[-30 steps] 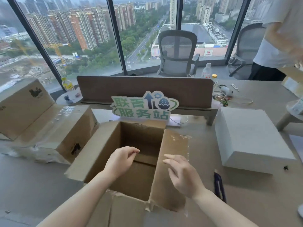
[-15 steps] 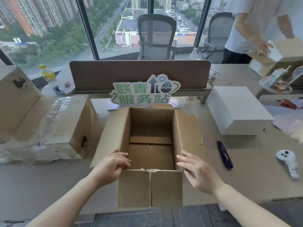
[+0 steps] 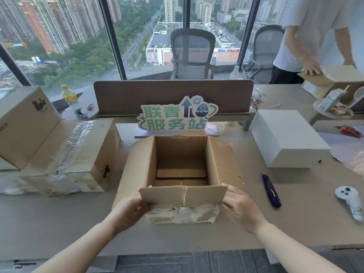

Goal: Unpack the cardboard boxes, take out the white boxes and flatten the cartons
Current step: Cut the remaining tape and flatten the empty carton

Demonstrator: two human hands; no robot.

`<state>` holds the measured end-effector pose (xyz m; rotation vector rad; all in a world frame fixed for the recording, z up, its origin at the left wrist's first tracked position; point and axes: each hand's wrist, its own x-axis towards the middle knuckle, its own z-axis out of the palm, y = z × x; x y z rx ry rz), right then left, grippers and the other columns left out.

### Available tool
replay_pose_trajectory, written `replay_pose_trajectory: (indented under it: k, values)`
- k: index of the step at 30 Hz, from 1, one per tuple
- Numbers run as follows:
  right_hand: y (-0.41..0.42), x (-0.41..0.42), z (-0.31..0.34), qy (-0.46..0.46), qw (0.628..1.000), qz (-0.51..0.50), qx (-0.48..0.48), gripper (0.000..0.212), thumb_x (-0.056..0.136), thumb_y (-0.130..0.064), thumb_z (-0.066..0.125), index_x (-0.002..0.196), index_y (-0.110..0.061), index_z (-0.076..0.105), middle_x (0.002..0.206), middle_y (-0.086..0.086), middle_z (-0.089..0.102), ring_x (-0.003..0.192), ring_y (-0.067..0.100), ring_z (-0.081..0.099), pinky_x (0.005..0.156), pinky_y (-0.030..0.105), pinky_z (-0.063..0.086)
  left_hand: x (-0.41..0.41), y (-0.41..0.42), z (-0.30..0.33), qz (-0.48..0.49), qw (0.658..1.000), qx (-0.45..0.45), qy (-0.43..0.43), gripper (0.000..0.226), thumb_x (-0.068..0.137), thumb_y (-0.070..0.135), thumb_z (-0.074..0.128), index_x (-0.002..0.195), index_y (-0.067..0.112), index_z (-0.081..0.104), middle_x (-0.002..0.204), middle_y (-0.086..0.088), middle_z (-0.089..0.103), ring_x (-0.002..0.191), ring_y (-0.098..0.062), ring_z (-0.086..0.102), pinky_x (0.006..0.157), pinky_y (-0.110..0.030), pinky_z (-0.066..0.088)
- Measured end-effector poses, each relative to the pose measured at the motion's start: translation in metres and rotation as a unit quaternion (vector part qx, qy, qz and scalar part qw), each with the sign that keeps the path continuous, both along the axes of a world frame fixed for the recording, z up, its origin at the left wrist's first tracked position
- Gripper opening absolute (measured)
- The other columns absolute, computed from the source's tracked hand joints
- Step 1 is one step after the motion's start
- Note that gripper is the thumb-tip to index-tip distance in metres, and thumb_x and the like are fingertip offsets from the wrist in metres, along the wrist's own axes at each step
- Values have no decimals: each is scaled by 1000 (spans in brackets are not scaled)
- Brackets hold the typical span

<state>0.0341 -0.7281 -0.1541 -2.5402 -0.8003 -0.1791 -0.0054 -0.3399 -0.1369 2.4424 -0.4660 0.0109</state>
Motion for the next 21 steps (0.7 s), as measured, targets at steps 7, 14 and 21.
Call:
replay_pose_trajectory:
  k: [7, 14, 21]
  values:
    - [30, -9, -3, 62, 980, -170, 79, 68, 84, -32, 75, 145, -27, 45, 145, -15, 44, 131, 5, 41, 107, 33, 40, 0, -35, -14, 216, 973, -62, 41, 71, 87, 21, 74, 149, 23, 38, 150, 15, 29, 143, -7, 26, 119, -36, 26]
    - [33, -25, -4, -9, 981, -174, 86, 17, 92, -20, 67, 105, -15, 76, 137, 2, 57, 128, 17, 47, 105, 31, 39, -11, -34, -17, 173, 984, -2, -41, 23, 97, 31, 57, 102, 16, 75, 142, 10, 46, 137, -9, 35, 112, -28, 30]
    - [23, -69, -8, 46, 978, -171, 110, 17, 90, -11, 60, 91, -20, 74, 85, -13, 68, 82, 0, 61, 71, 3, 41, -73, -32, -32, 236, 971, 16, -12, 15, 91, 37, 54, 77, 34, 54, 76, 18, 52, 68, 0, 50, 58, -25, 45]
